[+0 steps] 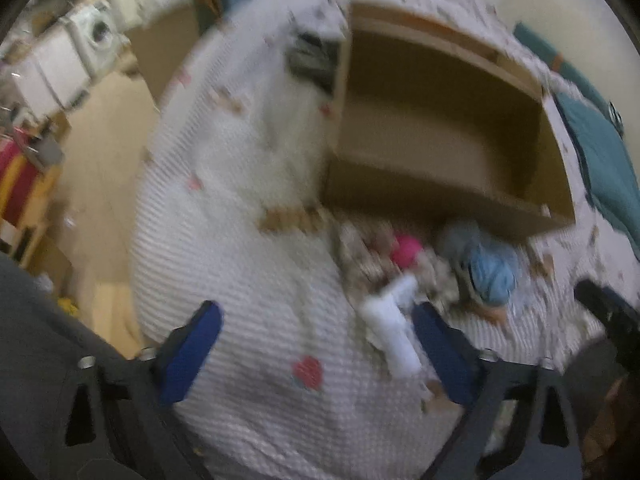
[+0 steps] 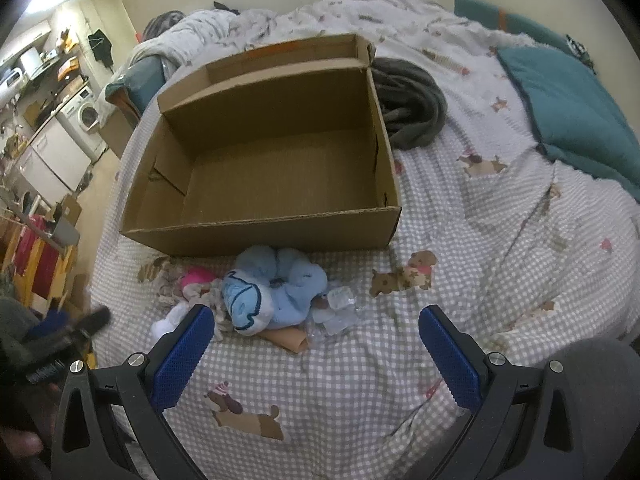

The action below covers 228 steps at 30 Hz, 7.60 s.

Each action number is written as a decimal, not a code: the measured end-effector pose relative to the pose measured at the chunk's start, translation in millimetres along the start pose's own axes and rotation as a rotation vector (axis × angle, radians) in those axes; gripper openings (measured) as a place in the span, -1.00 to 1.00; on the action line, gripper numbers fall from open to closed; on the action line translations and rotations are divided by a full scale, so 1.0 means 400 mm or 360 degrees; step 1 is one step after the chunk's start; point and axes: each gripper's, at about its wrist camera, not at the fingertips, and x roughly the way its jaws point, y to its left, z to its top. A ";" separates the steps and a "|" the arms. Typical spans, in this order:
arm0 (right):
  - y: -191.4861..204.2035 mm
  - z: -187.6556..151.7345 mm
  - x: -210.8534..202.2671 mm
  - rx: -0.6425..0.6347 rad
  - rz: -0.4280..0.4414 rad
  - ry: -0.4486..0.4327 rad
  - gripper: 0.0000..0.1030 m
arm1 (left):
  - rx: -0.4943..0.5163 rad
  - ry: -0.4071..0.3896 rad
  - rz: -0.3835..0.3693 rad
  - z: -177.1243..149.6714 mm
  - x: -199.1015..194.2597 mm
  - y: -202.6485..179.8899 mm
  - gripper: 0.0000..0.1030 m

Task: Organize soft objects
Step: 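Grasp the white sock with the left tool while the right tool grasps the blue plush, then carry the white sock and blue plush over the box with both tools, then open both tools to drop the sock and plush into the box, then move both tools back toward the scrunchies beside the box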

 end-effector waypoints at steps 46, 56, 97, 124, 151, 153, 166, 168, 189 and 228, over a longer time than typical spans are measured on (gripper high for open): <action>0.107 0.052 0.174 -0.0036 0.0322 0.0153 -0.43 | -0.0139 0.0085 -0.0138 0.019 0.050 0.006 -0.56; 0.051 0.029 0.055 0.0016 0.0373 0.0026 -0.43 | -0.0116 -0.0010 -0.0108 0.014 0.002 0.018 -0.56; 0.020 0.328 0.073 0.0142 0.0561 -0.0214 -0.43 | 0.0235 -0.0372 0.0050 0.398 -0.033 -0.163 -0.56; -0.016 0.316 0.229 0.0248 0.0474 0.0016 -0.41 | 0.0237 -0.0179 0.0048 0.405 0.140 -0.194 -0.56; -0.042 0.326 0.159 0.0386 0.0478 -0.0147 0.83 | 0.0209 -0.0211 0.0009 0.402 0.083 -0.180 0.31; -0.041 0.327 0.163 0.0397 0.0488 -0.0134 0.83 | 0.0212 -0.0222 0.0015 0.402 0.078 -0.179 0.31; -0.053 0.304 0.164 0.0441 0.0522 -0.0106 0.83 | 0.0207 -0.0249 0.0039 0.371 0.029 -0.149 0.31; -0.052 0.300 0.156 0.0431 0.0511 -0.0115 0.83 | 0.0199 -0.0255 0.0044 0.362 0.018 -0.137 0.31; -0.019 0.192 0.054 0.0195 0.0384 -0.0178 0.83 | 0.0056 -0.0192 -0.0014 0.221 -0.028 -0.002 0.31; 0.162 0.025 0.215 -0.0288 0.0426 0.0228 0.61 | -0.0174 0.0016 -0.0018 0.171 0.057 0.096 0.31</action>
